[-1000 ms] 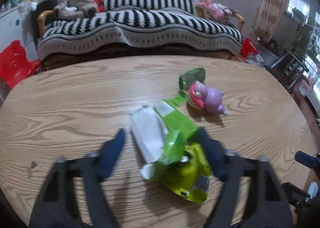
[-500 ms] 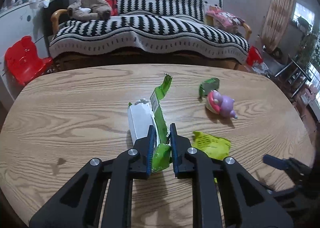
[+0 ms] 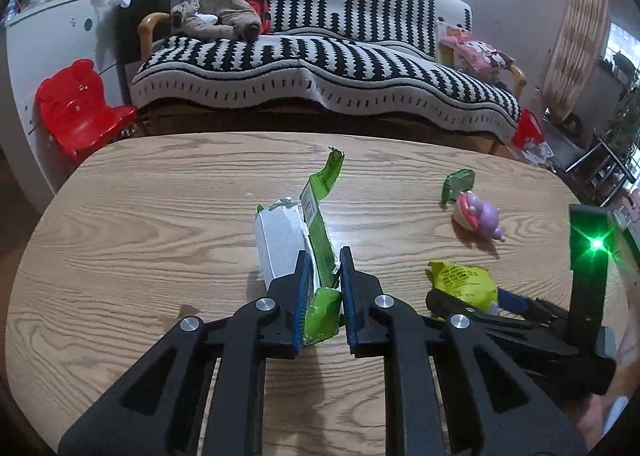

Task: Collect trash
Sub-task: 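Grasp the white-green box with the left tool while the right tool grasps the yellow-green snack bag, then carry both held items to the black bin and open both tools over it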

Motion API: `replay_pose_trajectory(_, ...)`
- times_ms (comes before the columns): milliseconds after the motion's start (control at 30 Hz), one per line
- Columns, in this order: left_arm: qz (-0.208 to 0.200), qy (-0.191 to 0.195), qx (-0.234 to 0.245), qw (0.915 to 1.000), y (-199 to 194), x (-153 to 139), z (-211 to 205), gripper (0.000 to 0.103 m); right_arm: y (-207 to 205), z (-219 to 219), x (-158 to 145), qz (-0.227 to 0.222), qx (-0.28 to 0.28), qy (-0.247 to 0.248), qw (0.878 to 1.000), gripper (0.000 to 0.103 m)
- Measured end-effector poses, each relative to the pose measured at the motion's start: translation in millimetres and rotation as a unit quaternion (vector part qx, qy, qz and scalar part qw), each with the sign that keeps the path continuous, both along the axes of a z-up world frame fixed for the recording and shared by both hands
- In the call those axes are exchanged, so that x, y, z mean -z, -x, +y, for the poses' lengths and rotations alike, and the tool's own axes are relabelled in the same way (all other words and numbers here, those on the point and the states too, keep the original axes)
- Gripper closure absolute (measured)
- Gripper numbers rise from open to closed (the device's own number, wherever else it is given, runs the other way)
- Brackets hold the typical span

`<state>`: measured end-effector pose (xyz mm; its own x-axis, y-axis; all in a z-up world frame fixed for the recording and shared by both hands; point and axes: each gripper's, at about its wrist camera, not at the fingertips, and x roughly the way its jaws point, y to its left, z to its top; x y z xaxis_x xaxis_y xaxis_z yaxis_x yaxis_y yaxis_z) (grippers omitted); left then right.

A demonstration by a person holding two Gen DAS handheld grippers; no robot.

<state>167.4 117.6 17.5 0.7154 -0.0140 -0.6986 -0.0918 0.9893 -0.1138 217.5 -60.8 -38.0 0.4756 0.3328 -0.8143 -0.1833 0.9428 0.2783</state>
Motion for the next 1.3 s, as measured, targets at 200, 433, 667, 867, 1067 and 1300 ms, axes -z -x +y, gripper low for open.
replay_pose_trajectory(200,0.003,-0.009,0.005,0.9999,4.1,1.4,-2.6,0.088,3.9,3.4,0.2,-0.016,-0.008,0.04,0.999,0.046)
replay_pose_trajectory(433,-0.004,-0.019,0.022,0.9996,11.7,-3.1,-18.7,0.088,20.9,-21.2,-18.6,-0.035,-0.004,0.043,0.998,0.048)
replay_pose_trajectory(667,-0.004,-0.027,0.048,0.9985,18.4,-6.2,-54.1,0.088,42.3,-68.7,-40.7,-0.054,0.022,0.053,0.997,0.048)
replay_pose_trajectory(867,-0.011,-0.04,0.106,0.9935,26.0,-11.0,-115.4,0.088,63.3,-135.0,-53.7,-0.062,0.063,0.054,0.995,0.048)
replay_pose_trajectory(1067,-0.013,-0.051,0.172,0.9837,37.4,-9.5,-189.0,0.088,96.5,-219.8,-62.9,-0.067,0.12,0.057,0.989,0.048)
replay_pose_trajectory(1300,-0.014,-0.053,0.251,0.9665,56.0,-5.5,-278.7,0.088,140.4,-314.3,-68.7,-0.07,0.187,0.061,0.978,0.048)
